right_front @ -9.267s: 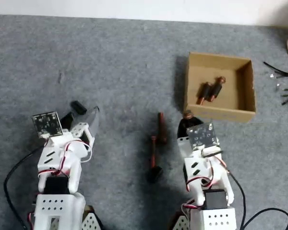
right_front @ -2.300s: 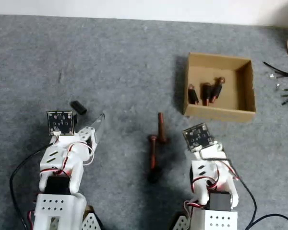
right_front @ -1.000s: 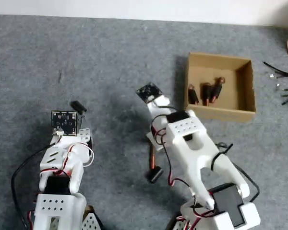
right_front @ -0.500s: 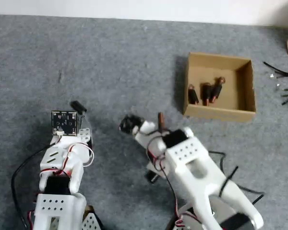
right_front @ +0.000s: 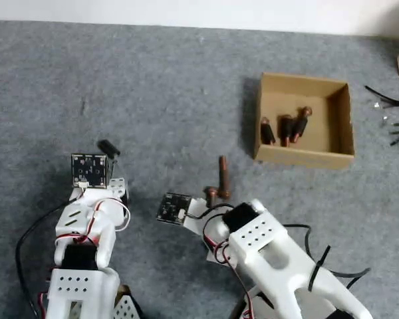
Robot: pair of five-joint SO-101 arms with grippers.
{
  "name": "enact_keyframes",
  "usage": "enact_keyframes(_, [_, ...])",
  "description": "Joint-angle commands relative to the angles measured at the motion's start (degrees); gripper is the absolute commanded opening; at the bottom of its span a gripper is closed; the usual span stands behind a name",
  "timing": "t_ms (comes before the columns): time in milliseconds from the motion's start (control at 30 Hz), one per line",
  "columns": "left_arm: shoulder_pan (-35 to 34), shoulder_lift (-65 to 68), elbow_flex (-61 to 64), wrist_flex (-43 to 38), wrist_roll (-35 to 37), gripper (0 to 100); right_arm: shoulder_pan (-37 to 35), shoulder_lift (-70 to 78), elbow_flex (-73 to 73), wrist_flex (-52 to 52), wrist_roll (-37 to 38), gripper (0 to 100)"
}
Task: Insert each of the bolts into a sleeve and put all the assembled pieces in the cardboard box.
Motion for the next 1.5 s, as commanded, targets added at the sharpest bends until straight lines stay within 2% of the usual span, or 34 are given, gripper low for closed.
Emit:
enact_keyframes(0, [0.3, -0.3, -3.7, 0.1, -0.3, 6, 0.4, -1.4, -0.1, -1.3, 1.1, 16.2])
enact_keyframes(167, [0.3, -0.3, -3.7, 0.1, -0.3, 6, -0.5, -0.8, 0.0, -3.7, 5.0, 16.2])
enact_keyframes(467, [0.3, -0.3, -3.7, 0.1, -0.3, 6, -1.0, -0.8, -2.3, -3.8, 4.5, 16.2])
enact_keyframes(800, [0.3, -0.3, -3.7, 0.1, -0.3, 6, -4.2, -1.4, 3.4, -5.9, -4.0, 16.2])
enact_keyframes(967, [0.3, -0.3, -3.7, 0.1, -0.3, 6, -4.3, -1.4, 3.6, -5.7, -12.7, 16.2])
enact_keyframes(1467, [0.3, -0.3, -3.7, 0.1, -0.3, 6, -3.9, -1.4, 7.3, -17.7, -0.8, 16.2])
